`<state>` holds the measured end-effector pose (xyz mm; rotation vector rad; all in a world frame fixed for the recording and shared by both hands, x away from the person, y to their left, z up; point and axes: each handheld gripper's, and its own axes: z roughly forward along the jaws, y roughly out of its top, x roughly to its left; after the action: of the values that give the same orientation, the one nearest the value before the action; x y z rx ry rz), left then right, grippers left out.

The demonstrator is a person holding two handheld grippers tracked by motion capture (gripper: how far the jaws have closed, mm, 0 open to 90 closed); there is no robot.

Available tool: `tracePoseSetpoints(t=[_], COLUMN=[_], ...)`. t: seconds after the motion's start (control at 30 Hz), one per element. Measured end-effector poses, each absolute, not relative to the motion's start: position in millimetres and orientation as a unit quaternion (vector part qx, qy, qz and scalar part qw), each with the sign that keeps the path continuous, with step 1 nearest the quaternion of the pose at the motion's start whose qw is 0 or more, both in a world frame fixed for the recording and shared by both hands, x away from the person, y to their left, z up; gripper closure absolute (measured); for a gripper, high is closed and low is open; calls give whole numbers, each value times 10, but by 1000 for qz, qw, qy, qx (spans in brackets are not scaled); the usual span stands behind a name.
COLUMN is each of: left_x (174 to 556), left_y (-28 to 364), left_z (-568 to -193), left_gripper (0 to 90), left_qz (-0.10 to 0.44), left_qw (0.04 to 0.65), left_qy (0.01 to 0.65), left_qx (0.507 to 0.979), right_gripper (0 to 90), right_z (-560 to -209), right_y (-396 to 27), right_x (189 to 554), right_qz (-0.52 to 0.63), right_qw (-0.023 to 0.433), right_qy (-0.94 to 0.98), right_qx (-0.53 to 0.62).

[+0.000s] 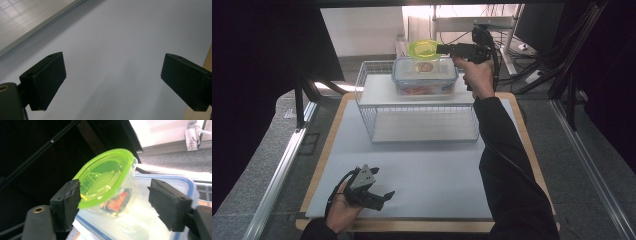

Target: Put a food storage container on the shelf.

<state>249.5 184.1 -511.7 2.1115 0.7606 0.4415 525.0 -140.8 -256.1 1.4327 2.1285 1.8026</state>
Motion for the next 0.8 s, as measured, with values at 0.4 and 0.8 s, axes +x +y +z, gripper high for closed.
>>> tracePoseSetpoints(t=[0.4,0.8], left_x=[2506,2526], left_y=[1851,1861], left_z=[-5126,-5149], left_gripper=[57,43], left_qz=[161,153], left_qw=[425,429], left_qy=[303,308], left_qx=[837,836], right_gripper=[129,80], right_z=[-2672,-2850], right_y=[-1523,-1565], right_x=[4933,4486], right_qz=[555,544], right_qw=[50,95], right_qy=[722,752], right_qx=[410,360])
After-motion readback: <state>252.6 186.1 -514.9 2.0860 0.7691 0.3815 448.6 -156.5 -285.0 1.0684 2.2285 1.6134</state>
